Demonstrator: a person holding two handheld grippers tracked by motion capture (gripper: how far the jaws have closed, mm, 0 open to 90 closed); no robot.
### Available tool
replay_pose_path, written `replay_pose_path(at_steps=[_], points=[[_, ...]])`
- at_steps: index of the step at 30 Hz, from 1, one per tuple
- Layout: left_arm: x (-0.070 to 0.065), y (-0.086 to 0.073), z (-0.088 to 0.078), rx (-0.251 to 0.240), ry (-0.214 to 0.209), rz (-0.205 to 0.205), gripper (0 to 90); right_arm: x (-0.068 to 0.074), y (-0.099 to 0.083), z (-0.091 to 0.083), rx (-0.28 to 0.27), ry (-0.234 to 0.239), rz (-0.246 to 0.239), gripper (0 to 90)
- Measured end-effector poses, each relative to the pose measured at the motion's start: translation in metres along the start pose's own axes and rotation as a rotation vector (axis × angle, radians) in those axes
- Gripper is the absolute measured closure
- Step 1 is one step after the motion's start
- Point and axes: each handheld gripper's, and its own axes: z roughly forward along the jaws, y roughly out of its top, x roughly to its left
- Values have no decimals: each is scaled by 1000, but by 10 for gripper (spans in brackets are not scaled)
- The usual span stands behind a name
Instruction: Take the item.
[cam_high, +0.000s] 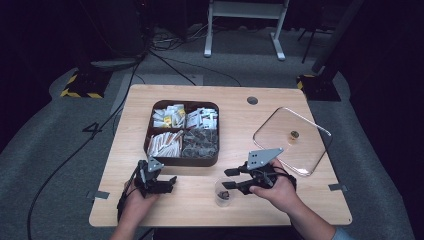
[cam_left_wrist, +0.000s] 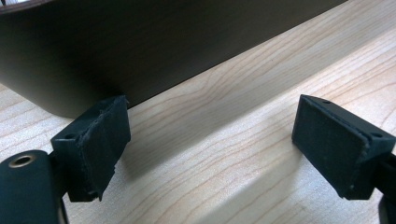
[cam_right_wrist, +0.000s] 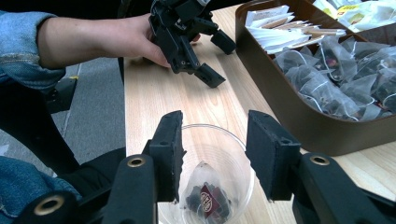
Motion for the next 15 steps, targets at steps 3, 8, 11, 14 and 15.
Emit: replay_pose_path(at_steps=[3,8,11,14,15], points=[[0,0,0,0,0,0,118,-1,1,-3,-9,-8,-2,565],[-1,0,0,-1,3,-3,120,-5,2,-9,-31,-22,2,565],[-1,0,0,-1,2,-4,119,-9,1,-14,-41,-38,13,562],[-1,1,1,-2,5,-5,116,-12,-1,-19,-50,-52,23,562],[-1,1,1,-2,6,-5,114,-13,-1,-20,-54,-57,25,561]])
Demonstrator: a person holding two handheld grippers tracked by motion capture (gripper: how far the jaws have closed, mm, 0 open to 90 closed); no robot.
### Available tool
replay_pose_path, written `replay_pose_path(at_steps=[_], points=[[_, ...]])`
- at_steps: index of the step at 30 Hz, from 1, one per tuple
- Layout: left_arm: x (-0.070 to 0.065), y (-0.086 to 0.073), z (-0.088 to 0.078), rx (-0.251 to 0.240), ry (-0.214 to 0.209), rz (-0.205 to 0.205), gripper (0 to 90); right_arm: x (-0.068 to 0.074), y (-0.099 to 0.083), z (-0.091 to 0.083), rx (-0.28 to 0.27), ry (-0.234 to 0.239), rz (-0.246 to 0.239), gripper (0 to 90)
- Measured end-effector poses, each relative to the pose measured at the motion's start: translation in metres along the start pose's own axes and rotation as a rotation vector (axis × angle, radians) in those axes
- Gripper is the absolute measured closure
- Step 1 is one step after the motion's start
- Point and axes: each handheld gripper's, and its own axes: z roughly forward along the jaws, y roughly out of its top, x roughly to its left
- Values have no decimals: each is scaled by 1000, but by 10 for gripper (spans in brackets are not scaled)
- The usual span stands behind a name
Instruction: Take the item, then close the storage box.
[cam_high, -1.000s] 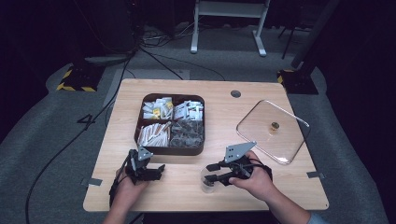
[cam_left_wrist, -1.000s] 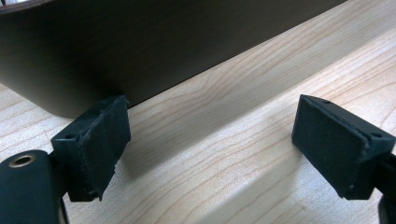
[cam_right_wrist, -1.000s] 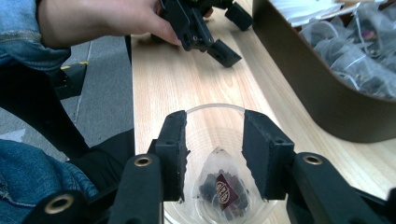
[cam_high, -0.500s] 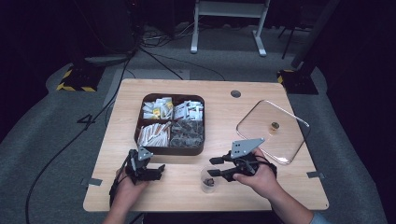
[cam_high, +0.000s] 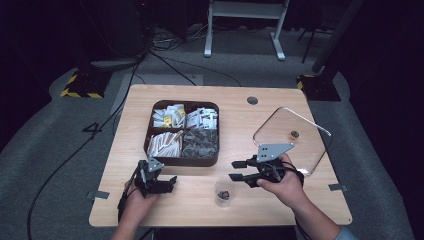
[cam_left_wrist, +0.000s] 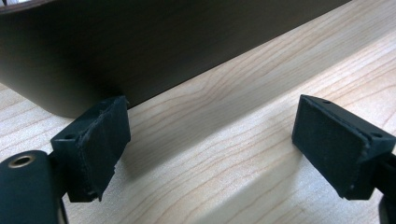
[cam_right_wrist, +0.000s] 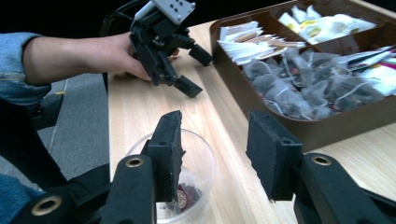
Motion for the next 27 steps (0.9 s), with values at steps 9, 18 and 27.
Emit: replay_pose_path(at_steps=[9,18,27], points=[[0,0,0,0,0,-2,115,-17,-4,-14,-6,-76,25,539],[-1,-1,-1,1,1,-6,117,-47,-12,-32,-26,-182,74,495],[-2,-5,-5,0,0,-1,119,-90,-30,-48,-16,-331,140,482]])
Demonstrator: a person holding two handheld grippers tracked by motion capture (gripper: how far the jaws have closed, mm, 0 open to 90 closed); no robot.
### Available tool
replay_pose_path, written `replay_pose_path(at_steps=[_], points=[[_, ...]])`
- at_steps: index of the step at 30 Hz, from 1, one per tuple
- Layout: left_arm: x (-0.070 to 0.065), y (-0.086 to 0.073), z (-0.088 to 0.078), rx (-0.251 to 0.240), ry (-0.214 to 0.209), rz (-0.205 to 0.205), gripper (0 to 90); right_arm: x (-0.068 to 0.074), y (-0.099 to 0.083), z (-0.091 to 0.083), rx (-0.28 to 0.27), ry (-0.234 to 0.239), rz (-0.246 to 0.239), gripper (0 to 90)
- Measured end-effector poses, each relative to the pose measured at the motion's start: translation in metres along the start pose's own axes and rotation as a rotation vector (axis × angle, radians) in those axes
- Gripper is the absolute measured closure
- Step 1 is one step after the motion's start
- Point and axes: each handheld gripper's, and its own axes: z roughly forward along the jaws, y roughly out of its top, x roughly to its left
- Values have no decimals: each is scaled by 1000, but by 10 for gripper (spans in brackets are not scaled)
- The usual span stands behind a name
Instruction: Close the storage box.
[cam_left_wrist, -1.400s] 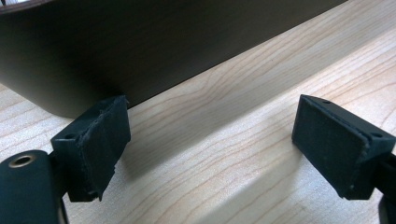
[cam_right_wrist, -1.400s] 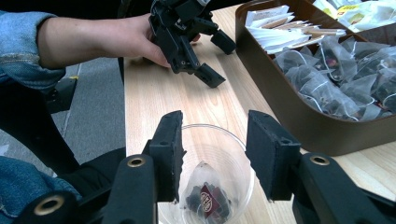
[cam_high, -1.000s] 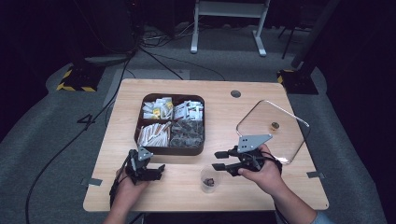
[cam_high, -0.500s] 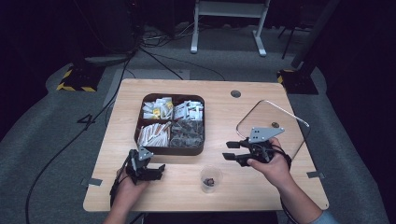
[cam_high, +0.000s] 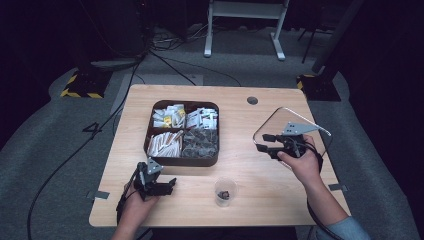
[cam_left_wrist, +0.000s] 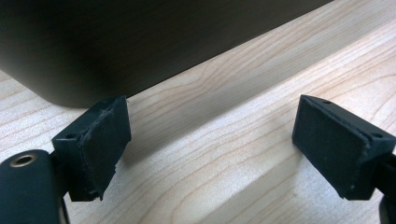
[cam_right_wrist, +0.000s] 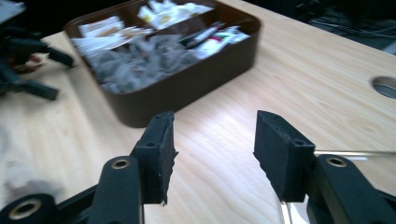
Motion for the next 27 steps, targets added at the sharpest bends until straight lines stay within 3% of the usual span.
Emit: replay_pose_path(at_steps=[6,13,18,27], points=[[-1,-2,-2,0,0,-4,119,-25,-6,-3,-8,-91,34,453],[-1,-2,-2,-1,4,-2,119,-56,-17,7,40,-177,61,447],[-1,-2,-2,-1,3,-1,118,-76,-23,12,49,-216,106,434],[-1,-2,-2,-1,3,-1,117,-104,-35,13,81,-307,136,426]])
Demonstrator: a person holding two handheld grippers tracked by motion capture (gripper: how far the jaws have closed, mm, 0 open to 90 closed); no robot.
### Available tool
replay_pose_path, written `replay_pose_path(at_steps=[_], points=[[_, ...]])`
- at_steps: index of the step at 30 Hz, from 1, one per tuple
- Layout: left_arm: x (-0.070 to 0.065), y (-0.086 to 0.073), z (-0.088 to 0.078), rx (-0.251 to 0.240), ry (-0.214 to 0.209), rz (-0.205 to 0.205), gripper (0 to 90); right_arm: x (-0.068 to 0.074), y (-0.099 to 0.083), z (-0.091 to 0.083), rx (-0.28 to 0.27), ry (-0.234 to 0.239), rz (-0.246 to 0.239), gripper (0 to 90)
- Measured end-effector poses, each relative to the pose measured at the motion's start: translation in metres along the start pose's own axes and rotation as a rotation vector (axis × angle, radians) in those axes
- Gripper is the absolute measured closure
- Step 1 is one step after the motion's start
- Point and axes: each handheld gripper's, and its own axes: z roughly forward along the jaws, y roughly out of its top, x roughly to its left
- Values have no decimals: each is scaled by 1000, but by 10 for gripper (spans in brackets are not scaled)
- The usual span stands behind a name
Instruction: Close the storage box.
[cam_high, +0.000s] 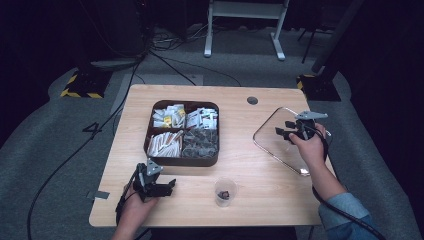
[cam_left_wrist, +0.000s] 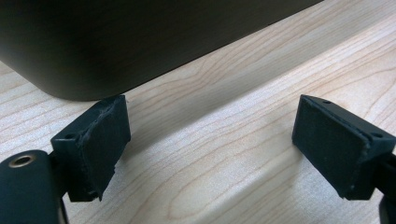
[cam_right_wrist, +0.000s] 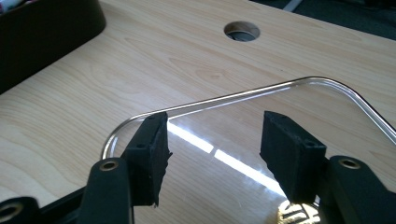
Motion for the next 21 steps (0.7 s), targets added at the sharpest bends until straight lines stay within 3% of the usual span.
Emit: replay_pose_path(at_steps=[8,21], points=[[0,0,0,0,-1,-1,116,-18,-10,1,21,-59,48,401],[-1,1,1,2,-5,-3,115,-36,-31,2,62,-105,99,395]])
